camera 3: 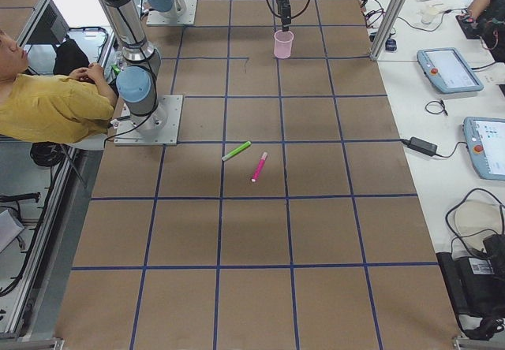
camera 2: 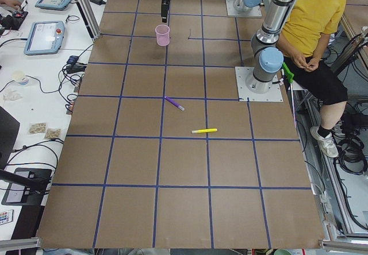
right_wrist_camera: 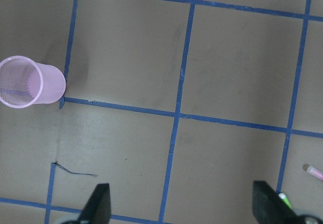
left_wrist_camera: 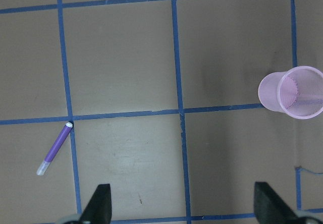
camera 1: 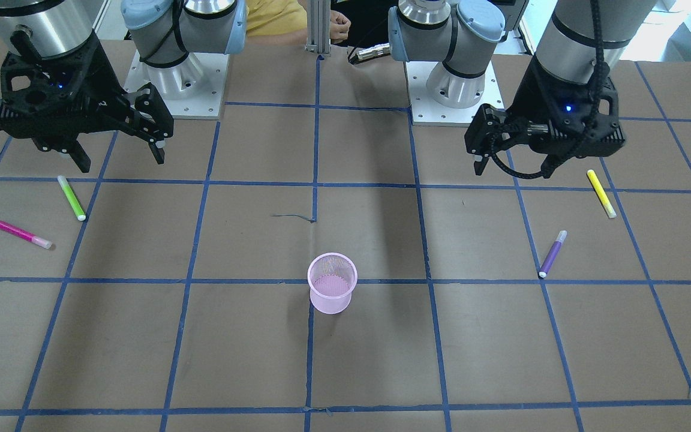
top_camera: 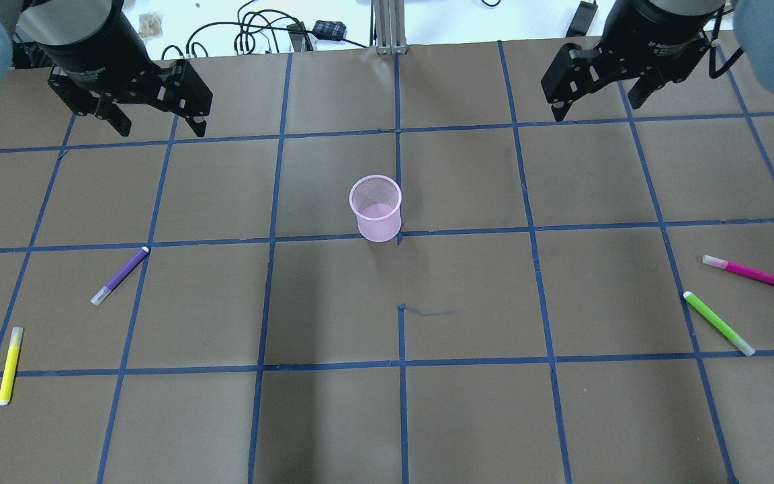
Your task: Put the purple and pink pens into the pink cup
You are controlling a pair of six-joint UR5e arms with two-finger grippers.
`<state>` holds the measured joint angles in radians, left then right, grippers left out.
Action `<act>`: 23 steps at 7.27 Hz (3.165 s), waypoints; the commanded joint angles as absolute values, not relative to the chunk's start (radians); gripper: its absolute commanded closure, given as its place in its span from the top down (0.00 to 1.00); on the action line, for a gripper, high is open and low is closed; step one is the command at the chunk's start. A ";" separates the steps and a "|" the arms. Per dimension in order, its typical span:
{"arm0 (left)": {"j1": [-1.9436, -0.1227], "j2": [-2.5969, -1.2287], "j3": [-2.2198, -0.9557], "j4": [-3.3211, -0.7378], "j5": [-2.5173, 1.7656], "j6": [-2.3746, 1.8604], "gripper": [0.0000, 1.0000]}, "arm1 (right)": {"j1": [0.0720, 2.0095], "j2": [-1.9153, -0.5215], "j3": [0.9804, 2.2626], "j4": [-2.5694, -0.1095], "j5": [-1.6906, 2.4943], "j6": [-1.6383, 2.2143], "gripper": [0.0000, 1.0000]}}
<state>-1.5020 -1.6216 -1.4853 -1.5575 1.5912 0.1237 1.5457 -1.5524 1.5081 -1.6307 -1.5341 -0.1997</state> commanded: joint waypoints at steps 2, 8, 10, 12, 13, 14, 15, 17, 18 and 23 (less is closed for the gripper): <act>-1.294 -1.712 -1.573 -1.533 1.595 0.447 1.00 | 1.351 -1.551 1.517 -1.585 -1.534 -0.575 1.00; -1.161 -1.930 -1.787 -1.122 1.710 0.811 1.00 | 0.824 -1.481 1.751 -1.621 -1.368 -1.687 1.00; -1.161 -1.966 -1.821 -0.993 1.681 0.960 1.00 | 0.708 -1.392 1.776 -1.621 -1.367 -2.011 1.00; -1.166 -1.977 -1.861 -0.967 1.677 0.980 0.98 | 0.661 -1.272 1.776 -1.725 -1.279 -2.191 1.00; -1.166 -1.986 -1.873 -0.921 1.675 1.032 1.00 | 0.623 -1.212 1.776 -1.736 -1.263 -2.259 1.00; -1.166 -1.999 -1.884 -0.910 1.677 1.069 1.00 | 0.603 -1.174 1.778 -1.740 -1.212 -2.326 1.00; -1.166 -2.003 -1.891 -0.894 1.674 1.069 1.00 | 0.600 -1.142 1.776 -1.744 -1.188 -2.408 1.00; -1.166 -2.006 -1.896 -0.842 1.677 1.101 0.59 | 0.598 -1.120 1.779 -1.749 -1.186 -2.442 0.94; -1.166 -2.008 -1.899 -0.841 1.678 1.103 0.42 | 0.597 -1.096 1.779 -1.761 -1.169 -2.488 0.94; -1.166 -2.002 -1.884 -0.838 1.674 1.089 0.04 | 0.581 -1.060 1.784 -1.770 -1.157 -2.597 0.69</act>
<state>-1.1658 -2.0062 -1.8896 -0.8399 1.6734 1.0896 0.5820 -1.0612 1.7831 -1.7693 -1.1544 -2.5845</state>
